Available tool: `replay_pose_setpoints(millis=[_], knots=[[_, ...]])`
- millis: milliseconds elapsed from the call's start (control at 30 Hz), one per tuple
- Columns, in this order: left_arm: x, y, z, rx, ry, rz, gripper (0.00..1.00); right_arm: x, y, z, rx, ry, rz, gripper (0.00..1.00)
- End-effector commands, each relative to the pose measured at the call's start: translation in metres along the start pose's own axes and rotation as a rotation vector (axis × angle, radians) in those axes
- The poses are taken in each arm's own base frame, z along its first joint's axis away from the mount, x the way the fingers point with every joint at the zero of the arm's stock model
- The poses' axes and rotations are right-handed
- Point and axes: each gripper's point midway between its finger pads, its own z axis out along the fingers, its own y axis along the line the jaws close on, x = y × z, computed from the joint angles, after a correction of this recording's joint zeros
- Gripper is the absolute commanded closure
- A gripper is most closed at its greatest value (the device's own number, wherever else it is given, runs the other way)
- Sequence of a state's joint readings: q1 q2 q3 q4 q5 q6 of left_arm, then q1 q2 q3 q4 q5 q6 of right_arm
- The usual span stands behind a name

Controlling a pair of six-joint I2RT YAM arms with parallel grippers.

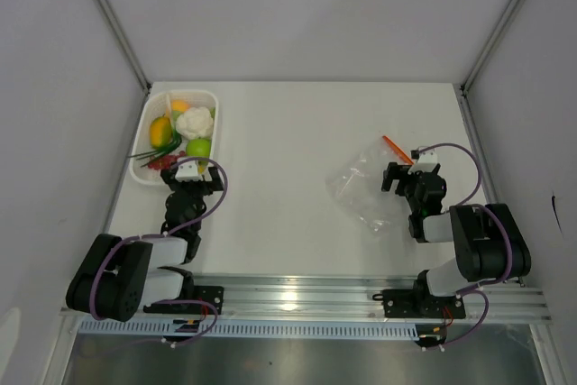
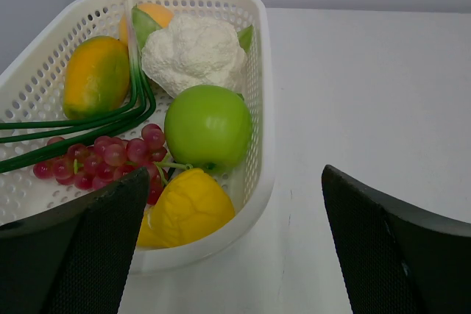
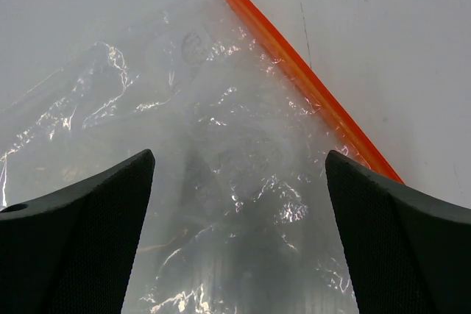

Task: Place the food in the zip-top bag and seal the zipper
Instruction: Pick up the zipper food storage bag at the center of the board.

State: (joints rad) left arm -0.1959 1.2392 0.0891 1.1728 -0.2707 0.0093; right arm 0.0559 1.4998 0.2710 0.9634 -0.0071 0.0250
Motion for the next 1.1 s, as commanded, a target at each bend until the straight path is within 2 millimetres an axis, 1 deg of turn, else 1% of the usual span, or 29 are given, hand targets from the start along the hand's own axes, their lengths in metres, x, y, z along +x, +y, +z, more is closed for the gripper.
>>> replay_pose_setpoints(millis=[0,133,200,233,267,300,333,367,400,433,467,500,533,567,600,633,667,700,733,767,800,833,867,900,933,967,1000,1033,1067], knots=[[-0.026,0.004,0.008,-0.021,-0.083,0.003,0.01,-0.027,-0.002,0.004,0.013,-0.093,-0.02,0.01],[-0.023,0.004,0.009,-0.017,-0.068,0.006,0.01,-0.029,-0.004,0.003,0.018,-0.099,-0.019,0.01],[-0.027,0.007,0.01,-0.03,-0.075,-0.009,0.01,-0.037,-0.01,0.003,0.063,-0.109,-0.012,0.01],[-0.03,0.009,0.01,-0.038,-0.09,-0.012,0.0,-0.032,-0.01,0.001,0.076,-0.079,-0.011,0.01],[-0.027,0.008,0.006,-0.031,-0.084,-0.004,0.01,-0.049,-0.009,-0.002,0.09,-0.112,-0.014,0.01],[-0.031,0.007,0.005,-0.021,-0.101,-0.008,0.01,-0.056,-0.009,-0.004,0.107,-0.119,-0.02,0.01],[-0.033,0.007,0.003,-0.018,-0.114,-0.01,0.0,-0.05,-0.01,-0.007,0.131,-0.079,-0.026,0.01],[-0.036,0.008,0.001,-0.022,-0.123,-0.017,0.0,-0.065,-0.01,-0.008,0.146,-0.097,-0.025,0.01],[-0.036,0.014,0.0,-0.057,-0.116,-0.019,0.0,-0.084,-0.009,-0.014,0.154,-0.133,-0.021,0.01],[-0.033,0.02,0.0,-0.099,-0.089,-0.021,0.01,-0.078,-0.008,-0.018,0.165,-0.087,-0.006,0.01],[-0.044,0.023,-0.003,-0.127,-0.108,-0.038,0.0,-0.085,-0.008,-0.021,0.184,-0.085,0.009,0.01],[-0.059,0.024,0.0,-0.136,-0.126,-0.045,0.0,-0.109,-0.008,-0.024,0.201,-0.127,0.041,0.01],[-0.052,0.021,-0.002,-0.121,-0.079,-0.024,0.0,-0.097,-0.014,-0.028,0.251,-0.047,0.065,0.0],[-0.06,0.019,-0.003,-0.105,-0.1,-0.021,0.01,-0.1,-0.018,-0.032,0.301,-0.034,0.172,0.01],[-0.082,0.018,-0.007,-0.098,-0.159,-0.042,0.01,-0.125,-0.025,-0.034,0.352,-0.058,0.234,0.01],[-0.079,0.018,-0.01,-0.099,-0.129,-0.036,0.0,-0.107,-0.029,-0.04,0.374,0.055,0.258,0.01],[-0.082,0.017,-0.013,-0.098,-0.121,-0.052,0.0,-0.103,-0.041,-0.042,0.384,0.098,0.302,0.01],[-0.105,0.019,-0.018,-0.102,-0.17,-0.109,0.0,-0.101,-0.017,-0.038,0.209,0.166,0.322,0.01],[-0.115,0.027,-0.021,-0.151,-0.175,-0.148,0.0,-0.1,-0.017,-0.04,0.167,0.225,0.336,0.01],[-0.11,0.029,-0.025,-0.177,-0.121,-0.225,0.01,-0.102,-0.023,-0.04,0.162,0.236,0.405,0.01],[-0.119,0.034,-0.032,-0.201,-0.136,-0.279,0.01,-0.101,-0.02,-0.041,0.122,0.251,0.459,0.01],[-0.134,0.038,-0.036,-0.222,-0.152,-0.334,0.01,-0.095,-0.024,-0.041,0.133,0.272,0.521,0.01],[-0.125,0.035,-0.04,-0.223,-0.105,-0.394,0.01,-0.095,-0.038,-0.043,0.166,0.263,0.625,0.01],[-0.139,0.035,-0.046,-0.205,-0.14,-0.437,0.01,-0.104,-0.027,-0.041,0.042,0.247,0.66,0.01],[-0.146,0.027,-0.049,-0.156,-0.148,-0.484,0.01,-0.095,-0.027,-0.04,-0.004,0.265,0.685,0.01],[-0.149,0.022,-0.052,-0.123,-0.149,-0.502,0.01,-0.097,-0.028,-0.038,-0.037,0.262,0.7,0.01],[-0.158,0.019,-0.059,-0.089,-0.177,-0.527,0.0,-0.091,-0.031,-0.039,-0.054,0.294,0.713,0.01],[-0.165,0.013,-0.064,-0.051,-0.187,-0.577,0.0,-0.089,-0.037,-0.03,-0.047,0.333,0.714,0.01],[-0.166,0.012,-0.067,-0.044,-0.183,-0.608,0.0,-0.084,-0.04,-0.027,-0.043,0.366,0.706,0.01]])
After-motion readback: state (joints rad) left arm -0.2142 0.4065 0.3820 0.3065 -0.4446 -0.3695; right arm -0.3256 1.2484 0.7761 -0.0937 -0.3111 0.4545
